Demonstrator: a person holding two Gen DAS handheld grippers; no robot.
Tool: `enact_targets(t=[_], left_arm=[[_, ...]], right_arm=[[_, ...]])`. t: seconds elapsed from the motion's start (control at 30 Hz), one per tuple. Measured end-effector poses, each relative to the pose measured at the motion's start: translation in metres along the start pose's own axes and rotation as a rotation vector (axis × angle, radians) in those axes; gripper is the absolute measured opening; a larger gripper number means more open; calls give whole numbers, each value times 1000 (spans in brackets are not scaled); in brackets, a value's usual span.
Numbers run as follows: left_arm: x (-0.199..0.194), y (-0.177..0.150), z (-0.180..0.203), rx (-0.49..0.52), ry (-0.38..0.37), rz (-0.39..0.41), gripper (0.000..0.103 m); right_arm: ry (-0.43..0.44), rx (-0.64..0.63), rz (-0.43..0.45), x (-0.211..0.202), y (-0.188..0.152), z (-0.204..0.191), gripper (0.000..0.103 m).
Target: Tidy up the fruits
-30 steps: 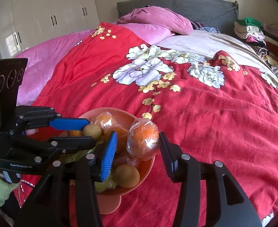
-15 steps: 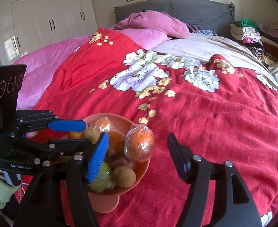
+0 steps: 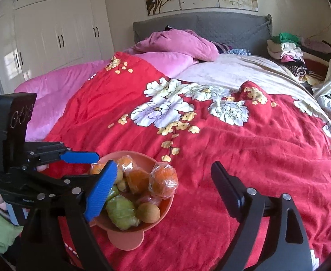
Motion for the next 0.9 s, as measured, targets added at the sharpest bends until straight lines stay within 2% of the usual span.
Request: enact_targets(t=[0.1,0.17,0.4,0.6,0.9], left_arm=[[-2,1,0,5,10,8,59],[-4,1,-1,2,17,13,68],[-8,-1,-2,-4,43,15,79],[-18,-1,-2,-15,68,33,92],[-42,-6,-7,-54,100,72,93]], right_arm=[[-3,0,6,-3,1,-1,89],[-2,1,13,-5,2,-2,92],[11,17,34,-15,3,-6,96],[20,20,60,-29,5,-14,98],[-11,10,82,-51,-2,-31,98]])
Point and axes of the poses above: each gripper's, at about its wrist camera, not at the fingertips, and x roughly the way its jaws point, z to its right, y to its top, the point moved 3 cm from there along x, roughly the way its jaws point, and after that the axes turned 3 degrees about -x, right-handed, at the moved point
